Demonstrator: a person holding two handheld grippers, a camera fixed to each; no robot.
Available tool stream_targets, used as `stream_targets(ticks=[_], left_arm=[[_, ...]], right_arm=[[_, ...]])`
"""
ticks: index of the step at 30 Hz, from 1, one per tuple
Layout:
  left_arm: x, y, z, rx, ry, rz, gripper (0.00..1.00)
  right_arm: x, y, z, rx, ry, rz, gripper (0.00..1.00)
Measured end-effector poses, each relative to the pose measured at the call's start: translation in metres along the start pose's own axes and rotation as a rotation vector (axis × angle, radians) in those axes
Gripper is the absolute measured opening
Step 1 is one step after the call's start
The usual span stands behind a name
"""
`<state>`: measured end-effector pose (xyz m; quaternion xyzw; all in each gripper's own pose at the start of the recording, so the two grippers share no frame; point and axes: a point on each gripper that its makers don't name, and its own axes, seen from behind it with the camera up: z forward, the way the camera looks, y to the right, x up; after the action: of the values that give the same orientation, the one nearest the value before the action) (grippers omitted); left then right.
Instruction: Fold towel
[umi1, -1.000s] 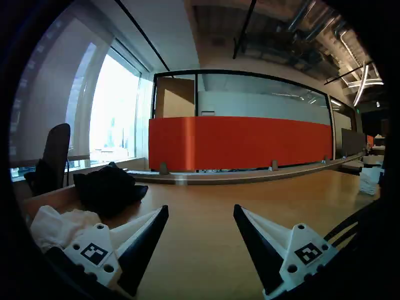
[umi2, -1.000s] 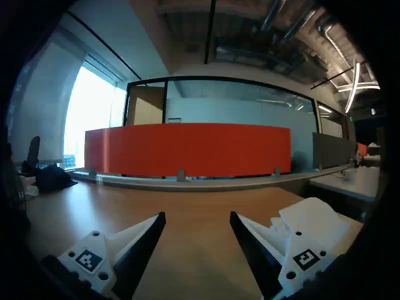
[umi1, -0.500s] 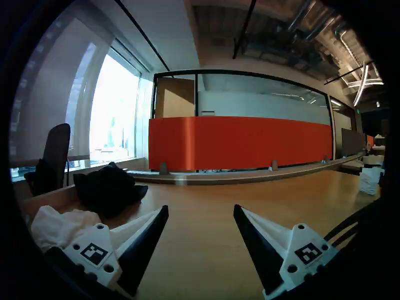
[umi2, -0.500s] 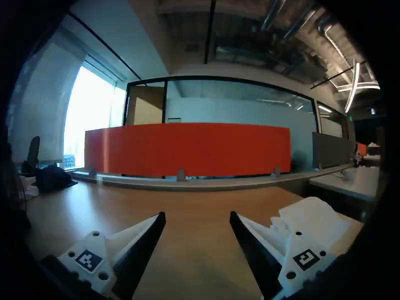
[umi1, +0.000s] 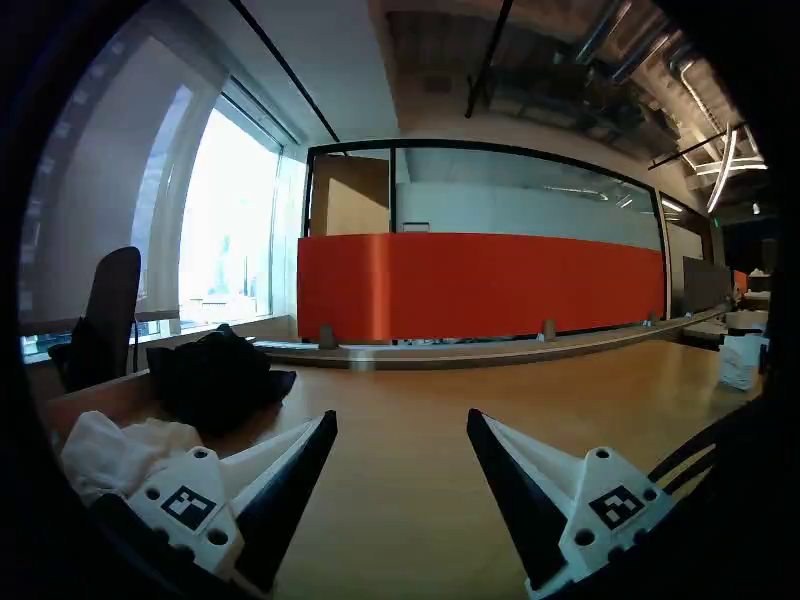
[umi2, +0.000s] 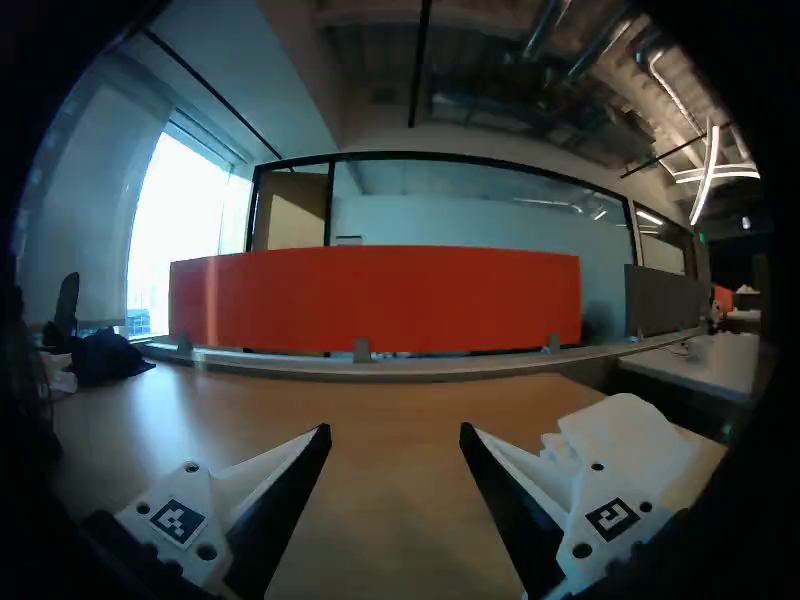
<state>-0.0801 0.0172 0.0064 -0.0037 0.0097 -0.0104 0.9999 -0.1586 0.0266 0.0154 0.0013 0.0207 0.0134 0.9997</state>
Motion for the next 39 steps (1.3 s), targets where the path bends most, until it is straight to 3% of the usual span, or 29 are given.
stream_targets(ticks=[39], left_arm=[[0.0062, -0.002, -0.0012, 0.0, -0.001, -0.001, 0.97]], right_arm=[[0.0001, 0.0006, 0.0002, 0.0, 0.0, 0.0, 1.0]])
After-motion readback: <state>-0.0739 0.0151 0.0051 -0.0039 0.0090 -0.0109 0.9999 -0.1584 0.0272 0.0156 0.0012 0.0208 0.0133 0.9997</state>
